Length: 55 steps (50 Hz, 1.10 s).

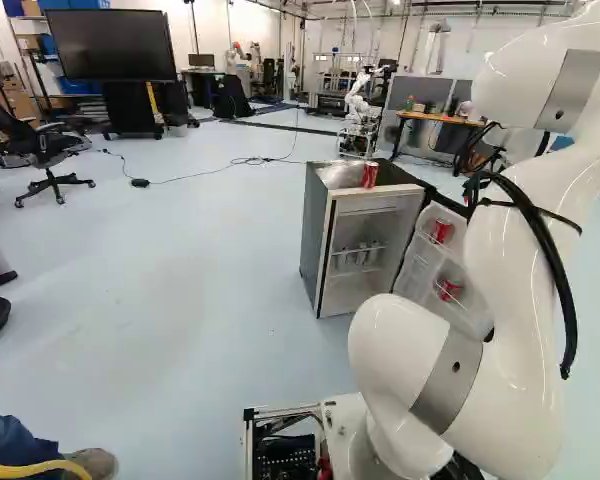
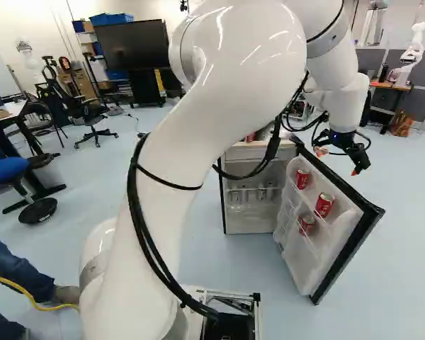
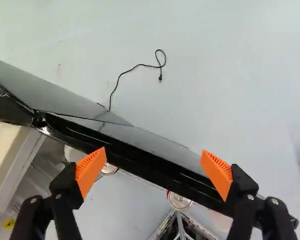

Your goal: Grab a drink from the fridge

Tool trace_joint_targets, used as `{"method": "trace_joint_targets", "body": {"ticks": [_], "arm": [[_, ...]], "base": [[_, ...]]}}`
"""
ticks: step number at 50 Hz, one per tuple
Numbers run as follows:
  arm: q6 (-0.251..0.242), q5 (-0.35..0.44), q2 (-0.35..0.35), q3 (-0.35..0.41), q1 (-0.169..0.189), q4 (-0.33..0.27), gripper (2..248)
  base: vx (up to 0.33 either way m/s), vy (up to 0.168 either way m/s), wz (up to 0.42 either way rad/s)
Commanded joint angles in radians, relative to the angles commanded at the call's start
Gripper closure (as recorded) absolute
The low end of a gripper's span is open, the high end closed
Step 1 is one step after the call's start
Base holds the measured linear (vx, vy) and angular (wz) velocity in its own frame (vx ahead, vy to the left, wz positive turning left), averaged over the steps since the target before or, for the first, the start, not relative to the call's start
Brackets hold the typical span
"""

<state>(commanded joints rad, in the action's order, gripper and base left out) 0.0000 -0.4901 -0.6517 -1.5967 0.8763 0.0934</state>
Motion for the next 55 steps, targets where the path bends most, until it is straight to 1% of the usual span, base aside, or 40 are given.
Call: {"method": "trace_joint_targets", "body": {"ticks": [23,41,48,55], "arm": [[0.0,-0.004,-0.069,-0.099,0.044,0.0,3],[0.0,-0.056,-0.11,-0.16,0.086,0.0,3],[0.0,-0.08,-0.117,-0.17,0.094,0.0,3],[0.0,-0.095,-0.11,-0.159,0.093,0.0,3]], "base": [[0.0,0.0,0.0],[0.0,0.0,0.0],[0.0,0.0,0.0],[0.0,0.0,0.0]]}}
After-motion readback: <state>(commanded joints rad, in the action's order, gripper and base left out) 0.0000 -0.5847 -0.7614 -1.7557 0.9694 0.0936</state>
